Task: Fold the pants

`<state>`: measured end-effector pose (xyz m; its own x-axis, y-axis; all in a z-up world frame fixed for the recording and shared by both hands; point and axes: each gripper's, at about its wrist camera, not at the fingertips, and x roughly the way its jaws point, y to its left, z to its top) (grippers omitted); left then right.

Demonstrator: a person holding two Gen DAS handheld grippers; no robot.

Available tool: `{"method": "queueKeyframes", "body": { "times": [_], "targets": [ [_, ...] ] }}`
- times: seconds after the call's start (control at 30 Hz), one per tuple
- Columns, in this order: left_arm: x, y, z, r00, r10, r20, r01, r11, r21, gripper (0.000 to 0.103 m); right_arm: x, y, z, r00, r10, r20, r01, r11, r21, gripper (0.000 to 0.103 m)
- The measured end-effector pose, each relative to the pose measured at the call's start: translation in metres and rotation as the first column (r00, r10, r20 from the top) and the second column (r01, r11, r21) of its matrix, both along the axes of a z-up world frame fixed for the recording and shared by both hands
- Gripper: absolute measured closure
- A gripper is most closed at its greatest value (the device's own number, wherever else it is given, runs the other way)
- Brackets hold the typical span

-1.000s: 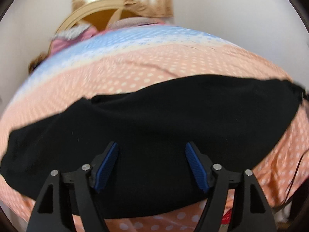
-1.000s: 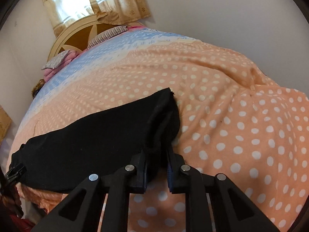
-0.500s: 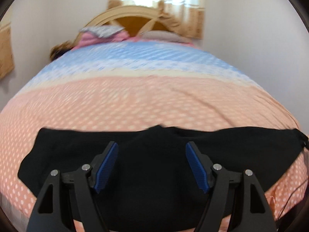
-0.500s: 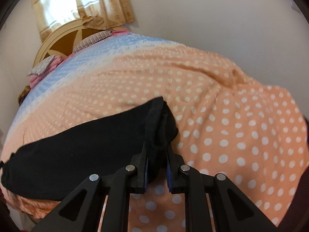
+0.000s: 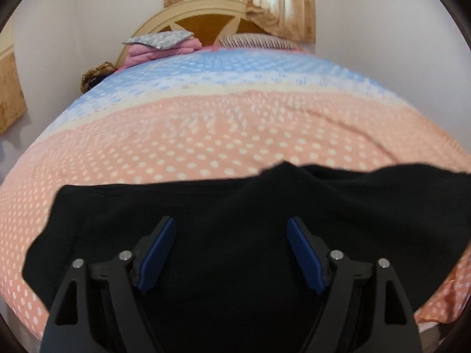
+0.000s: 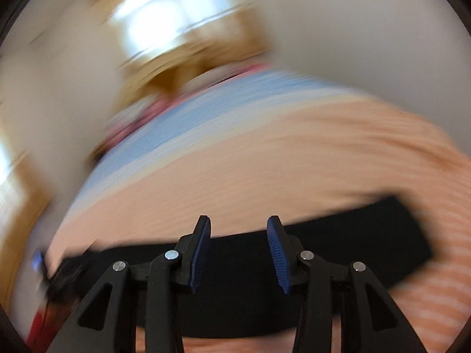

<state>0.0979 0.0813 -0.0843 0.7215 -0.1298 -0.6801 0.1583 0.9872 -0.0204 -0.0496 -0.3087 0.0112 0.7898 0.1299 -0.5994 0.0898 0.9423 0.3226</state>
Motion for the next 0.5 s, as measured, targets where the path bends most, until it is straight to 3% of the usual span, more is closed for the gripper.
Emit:
{"method": "queueKeyframes", "body": {
  "times": [0.1,0.17,0.23,0.33,0.4,0.5],
  "targets": [
    [-0.004,0.030,0.012,0.998,0.053,0.024,-0.052,0.999,-0.009,0.023,0.059,0.088,-0.014,0.953,0.302,-0.037,-0.301,0.953,0.022,0.061],
    [-0.006,0.055,0.015,0.993,0.113,0.036,-0.113,0.994,0.009,0.023,0.094,0.146,-0.025,0.883,0.466,-0.057,-0.465,0.885,0.036,0.061],
    [-0.011,0.079,0.013,0.984,0.173,0.050,-0.175,0.984,0.039,0.023,0.126,0.206,-0.038,0.794,0.601,-0.092,-0.603,0.798,0.005,0.061],
    [-0.010,0.107,0.000,0.962,0.269,0.050,-0.272,0.958,0.094,0.023,0.156,0.259,-0.058,0.701,0.697,-0.155,-0.708,0.706,-0.030,0.061],
    [-0.004,0.122,-0.018,0.949,0.316,-0.007,-0.314,0.944,0.100,0.022,0.169,0.276,-0.071,0.655,0.731,-0.190,-0.746,0.666,-0.007,0.061],
    [-0.001,0.137,-0.032,0.932,0.359,-0.060,-0.361,0.932,-0.024,0.020,0.178,0.293,-0.091,0.583,0.768,-0.267,-0.788,0.614,0.046,0.061]
  ]
}}
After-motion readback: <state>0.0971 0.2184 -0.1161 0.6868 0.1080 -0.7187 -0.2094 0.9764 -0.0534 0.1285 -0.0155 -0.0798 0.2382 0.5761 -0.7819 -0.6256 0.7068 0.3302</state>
